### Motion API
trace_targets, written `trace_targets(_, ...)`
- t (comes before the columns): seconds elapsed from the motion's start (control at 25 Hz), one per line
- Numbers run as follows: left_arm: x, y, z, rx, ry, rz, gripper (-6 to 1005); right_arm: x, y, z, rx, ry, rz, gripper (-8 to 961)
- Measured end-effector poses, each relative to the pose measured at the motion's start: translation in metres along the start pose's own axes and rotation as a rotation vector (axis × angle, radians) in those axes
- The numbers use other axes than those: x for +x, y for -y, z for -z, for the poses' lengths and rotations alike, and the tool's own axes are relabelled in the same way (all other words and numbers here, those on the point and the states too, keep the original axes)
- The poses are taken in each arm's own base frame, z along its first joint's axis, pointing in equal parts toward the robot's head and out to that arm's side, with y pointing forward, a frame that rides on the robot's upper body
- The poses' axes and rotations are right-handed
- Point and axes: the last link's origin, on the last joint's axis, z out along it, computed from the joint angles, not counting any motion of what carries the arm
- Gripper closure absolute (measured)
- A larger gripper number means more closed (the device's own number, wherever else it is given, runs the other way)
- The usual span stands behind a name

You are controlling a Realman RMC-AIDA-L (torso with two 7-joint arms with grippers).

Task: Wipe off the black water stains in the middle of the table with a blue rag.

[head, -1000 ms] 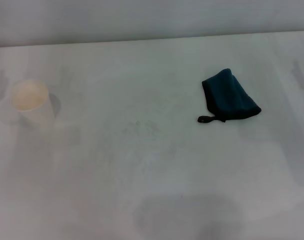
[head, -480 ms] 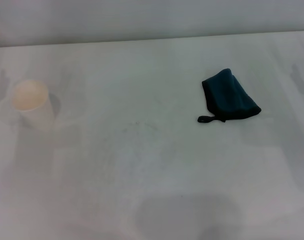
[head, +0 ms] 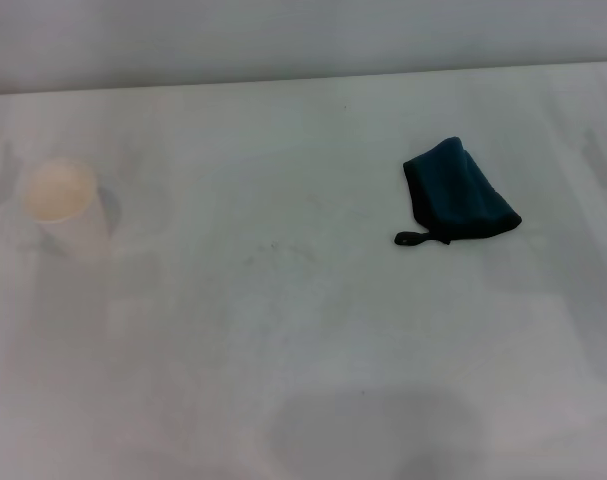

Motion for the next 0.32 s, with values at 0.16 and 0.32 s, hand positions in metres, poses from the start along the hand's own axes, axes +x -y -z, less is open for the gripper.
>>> trace_targets(0.16, 0.0004, 0.0004, 0.0005, -0.001, -0.003, -0.001, 124, -0.0018, -0.0016, -0.0026, -0.005, 0.007, 0.000, 93)
trace_targets(0.32, 0.0011, 0.0002, -0.0001, -0.003, -0.006, -0.002, 124, -0.0018, -0.0028, -0.0047, -0.006, 0.004, -0.005, 93)
